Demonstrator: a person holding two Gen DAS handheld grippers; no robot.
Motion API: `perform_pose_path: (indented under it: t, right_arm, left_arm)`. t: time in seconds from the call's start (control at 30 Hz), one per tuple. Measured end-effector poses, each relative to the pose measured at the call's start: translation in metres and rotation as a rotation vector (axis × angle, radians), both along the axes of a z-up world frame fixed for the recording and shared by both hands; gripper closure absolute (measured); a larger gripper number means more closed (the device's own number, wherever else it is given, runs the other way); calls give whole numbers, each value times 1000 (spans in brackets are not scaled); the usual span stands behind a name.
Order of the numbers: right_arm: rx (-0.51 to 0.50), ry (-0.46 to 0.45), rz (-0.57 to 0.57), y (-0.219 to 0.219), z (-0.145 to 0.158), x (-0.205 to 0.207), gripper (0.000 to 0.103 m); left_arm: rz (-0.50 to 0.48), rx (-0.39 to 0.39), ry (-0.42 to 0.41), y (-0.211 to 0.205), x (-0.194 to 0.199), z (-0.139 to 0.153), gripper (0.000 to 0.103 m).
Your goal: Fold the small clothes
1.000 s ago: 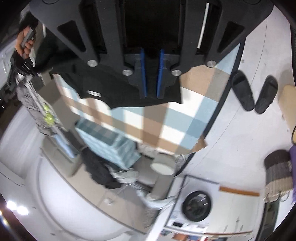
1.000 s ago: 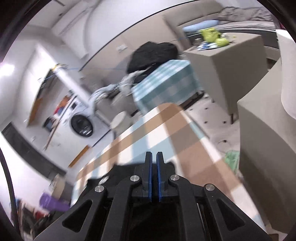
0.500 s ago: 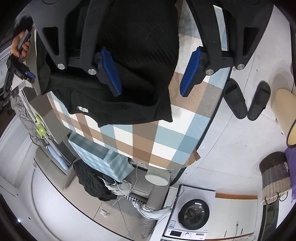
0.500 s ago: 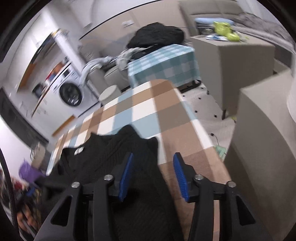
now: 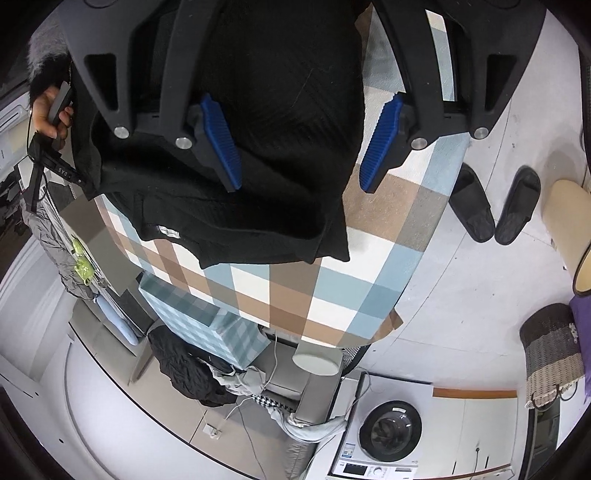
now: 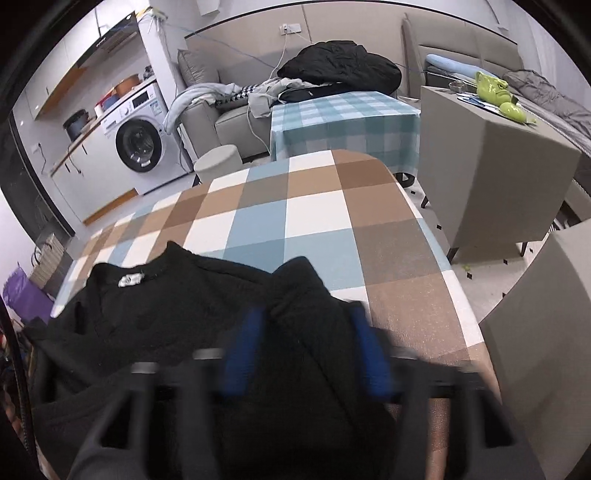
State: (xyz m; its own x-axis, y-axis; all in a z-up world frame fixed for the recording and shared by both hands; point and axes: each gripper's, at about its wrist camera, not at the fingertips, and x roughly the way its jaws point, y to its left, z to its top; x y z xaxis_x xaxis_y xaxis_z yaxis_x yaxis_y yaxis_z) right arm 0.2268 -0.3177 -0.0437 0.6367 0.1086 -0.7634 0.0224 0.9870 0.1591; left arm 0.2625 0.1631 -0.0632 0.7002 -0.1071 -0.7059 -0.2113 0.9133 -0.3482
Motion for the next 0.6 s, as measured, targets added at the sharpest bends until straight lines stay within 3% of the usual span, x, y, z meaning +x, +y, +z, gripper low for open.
perform_pose_path:
  t: [0.03,0.2,0.27,0.4,0.47,0.6]
  right_arm:
    - [4,-16,8,0,3,-2,94]
    - [216,-242,103,-26,40,-32,96]
    - [286,-283,-30,-46,45,-31,97]
    - [247,-176,-320,-68,28,-7,98]
    - [276,-105,-331,-72,17,1,74]
    - [276,-85,-291,-67,11,-4,62]
  left_arm:
    - [2,-1,-3,1,-2,0,40]
    - [14,-4,-24,9,-5,6,40]
    - [21,-9,-19,12,-2,7,40]
    - [21,-13,-20,14,1,9,40]
    - [14,-10,-10,13,3,7,39]
    - [-7,23,23,7,16,2,38]
